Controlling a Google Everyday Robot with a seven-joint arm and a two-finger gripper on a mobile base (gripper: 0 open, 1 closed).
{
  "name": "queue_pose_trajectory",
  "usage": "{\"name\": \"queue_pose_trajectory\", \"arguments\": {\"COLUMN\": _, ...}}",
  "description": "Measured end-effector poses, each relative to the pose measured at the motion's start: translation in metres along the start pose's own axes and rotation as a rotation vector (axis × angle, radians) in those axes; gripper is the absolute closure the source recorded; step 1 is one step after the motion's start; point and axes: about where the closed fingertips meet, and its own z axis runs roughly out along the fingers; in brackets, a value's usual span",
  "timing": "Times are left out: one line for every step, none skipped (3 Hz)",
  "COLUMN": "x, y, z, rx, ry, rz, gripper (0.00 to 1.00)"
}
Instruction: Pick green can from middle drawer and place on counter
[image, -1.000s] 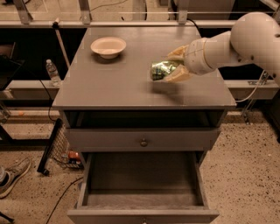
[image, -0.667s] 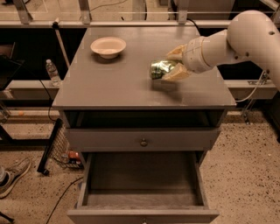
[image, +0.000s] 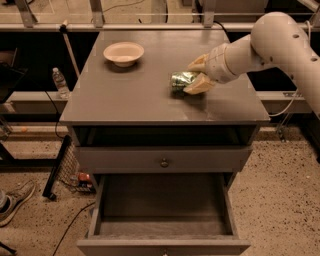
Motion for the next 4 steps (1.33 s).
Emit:
{"name": "queue_pose_trajectory", "arguments": {"x": -0.0010, "y": 0.0012, "z": 0.0019, "rx": -0.002, "ry": -0.003, "rz": -0.002, "gripper": 0.76}}
{"name": "queue_pose_trajectory", "arguments": {"x": -0.0017, "y": 0.0024, "z": 0.0046, "rx": -0.006, "ry": -0.005, "rz": -0.002, "gripper": 0.52}}
{"name": "queue_pose_trajectory", "arguments": {"x": -0.0024, "y": 0.0036, "z": 0.0072, "rx": -0.011, "ry": -0.007, "rz": -0.002, "gripper": 0.30}}
{"name": "queue_pose_trajectory", "arguments": {"x": -0.0035, "y": 0.0056, "z": 0.0115, "rx": -0.018, "ry": -0.010, "rz": -0.003, "gripper": 0.00}}
